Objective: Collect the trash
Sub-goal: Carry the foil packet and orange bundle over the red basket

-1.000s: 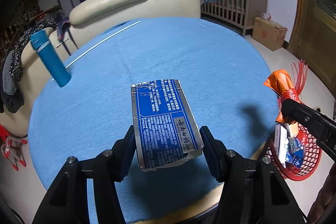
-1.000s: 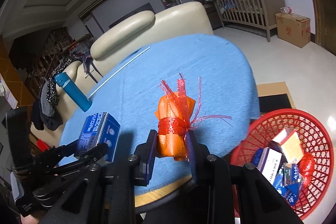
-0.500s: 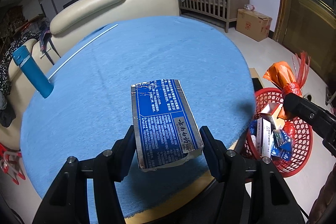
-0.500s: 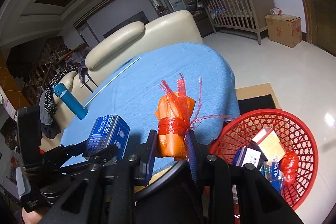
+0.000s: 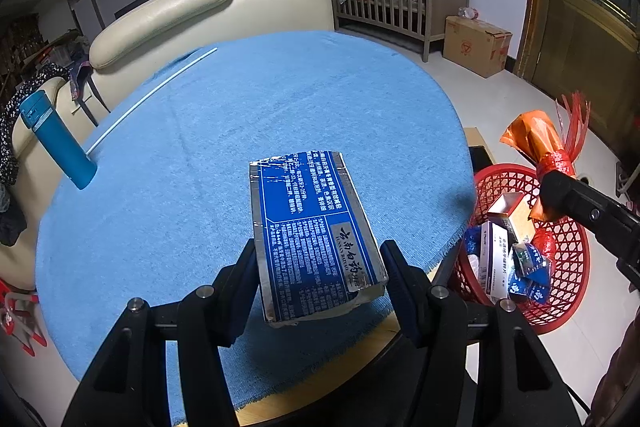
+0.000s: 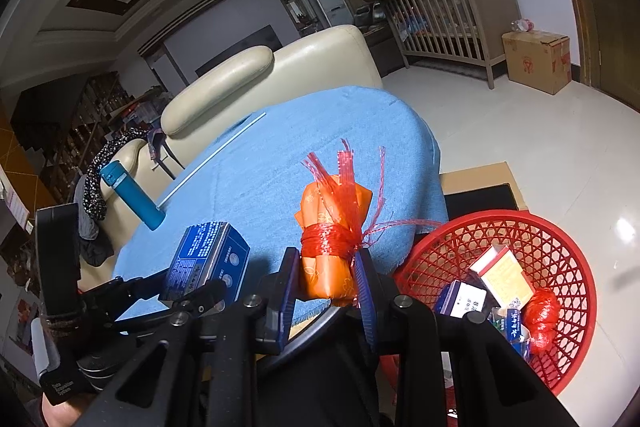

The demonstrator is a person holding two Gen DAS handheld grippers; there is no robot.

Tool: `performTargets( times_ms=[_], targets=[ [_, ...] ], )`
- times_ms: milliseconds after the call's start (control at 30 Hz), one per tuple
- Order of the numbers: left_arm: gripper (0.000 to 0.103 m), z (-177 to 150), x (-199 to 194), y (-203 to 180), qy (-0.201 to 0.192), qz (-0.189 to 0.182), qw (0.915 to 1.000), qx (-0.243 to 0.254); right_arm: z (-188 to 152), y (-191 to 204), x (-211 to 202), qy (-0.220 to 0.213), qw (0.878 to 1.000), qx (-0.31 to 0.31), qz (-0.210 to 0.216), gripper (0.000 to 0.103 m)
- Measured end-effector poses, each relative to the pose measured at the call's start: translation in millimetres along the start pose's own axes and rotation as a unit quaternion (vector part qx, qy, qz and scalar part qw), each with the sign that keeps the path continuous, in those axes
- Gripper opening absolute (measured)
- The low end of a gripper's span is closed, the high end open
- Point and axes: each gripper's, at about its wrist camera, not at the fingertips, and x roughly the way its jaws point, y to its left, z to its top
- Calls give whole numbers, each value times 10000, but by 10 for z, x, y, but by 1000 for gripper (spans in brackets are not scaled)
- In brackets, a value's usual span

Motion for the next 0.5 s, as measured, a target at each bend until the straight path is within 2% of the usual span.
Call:
performTargets(
  times_ms=[500],
  targets=[
    [61,-11,13,-65,20,-83,9999,142,-16,-169,-72,-39,9999,68,-127,30]
  ],
)
